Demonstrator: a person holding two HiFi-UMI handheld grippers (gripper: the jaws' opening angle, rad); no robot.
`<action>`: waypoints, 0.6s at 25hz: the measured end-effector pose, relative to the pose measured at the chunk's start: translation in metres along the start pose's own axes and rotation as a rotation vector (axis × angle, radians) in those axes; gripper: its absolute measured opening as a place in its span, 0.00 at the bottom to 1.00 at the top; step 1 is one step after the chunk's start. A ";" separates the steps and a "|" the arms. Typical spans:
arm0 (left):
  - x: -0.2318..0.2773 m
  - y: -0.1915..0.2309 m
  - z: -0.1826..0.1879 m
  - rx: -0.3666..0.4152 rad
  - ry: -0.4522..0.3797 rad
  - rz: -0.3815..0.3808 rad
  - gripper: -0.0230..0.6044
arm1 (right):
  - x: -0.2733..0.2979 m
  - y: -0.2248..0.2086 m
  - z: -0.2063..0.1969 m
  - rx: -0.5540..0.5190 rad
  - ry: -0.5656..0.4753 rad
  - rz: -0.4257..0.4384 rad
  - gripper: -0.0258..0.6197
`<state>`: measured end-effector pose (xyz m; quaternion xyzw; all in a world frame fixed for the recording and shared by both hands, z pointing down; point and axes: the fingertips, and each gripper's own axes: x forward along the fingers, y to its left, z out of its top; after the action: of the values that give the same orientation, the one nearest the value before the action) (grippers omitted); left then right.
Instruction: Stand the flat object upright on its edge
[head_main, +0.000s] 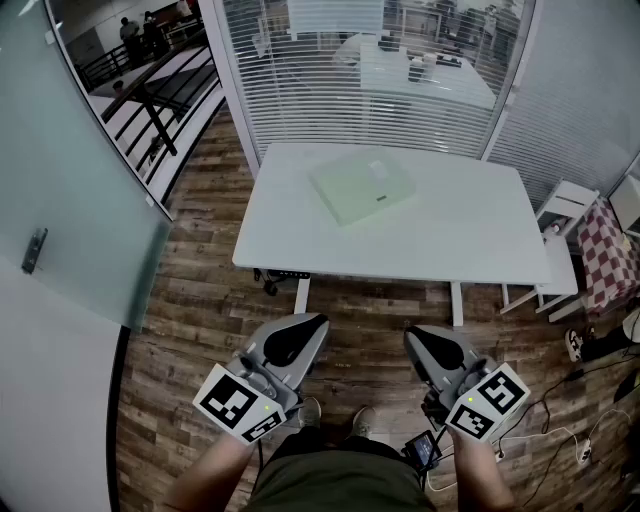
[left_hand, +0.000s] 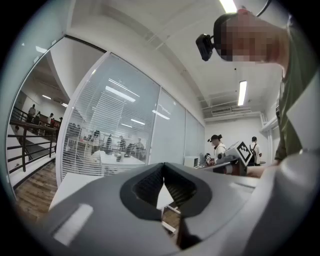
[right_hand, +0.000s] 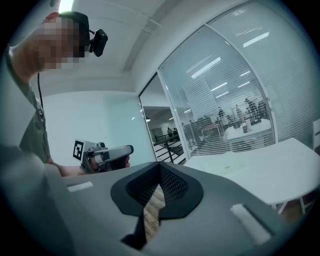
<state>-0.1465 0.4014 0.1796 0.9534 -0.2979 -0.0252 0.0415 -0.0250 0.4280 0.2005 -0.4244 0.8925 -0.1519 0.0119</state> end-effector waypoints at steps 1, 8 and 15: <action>0.000 -0.001 0.000 0.001 0.001 -0.001 0.04 | -0.001 0.000 0.000 0.001 0.001 -0.001 0.05; 0.004 -0.006 -0.003 0.005 0.006 -0.002 0.04 | -0.008 -0.007 -0.002 0.016 -0.019 -0.012 0.05; 0.017 -0.016 -0.008 0.013 0.014 0.027 0.04 | -0.028 -0.031 -0.006 0.035 -0.019 -0.028 0.05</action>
<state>-0.1234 0.4055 0.1857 0.9496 -0.3108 -0.0161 0.0378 0.0150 0.4325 0.2115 -0.4380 0.8835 -0.1638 0.0256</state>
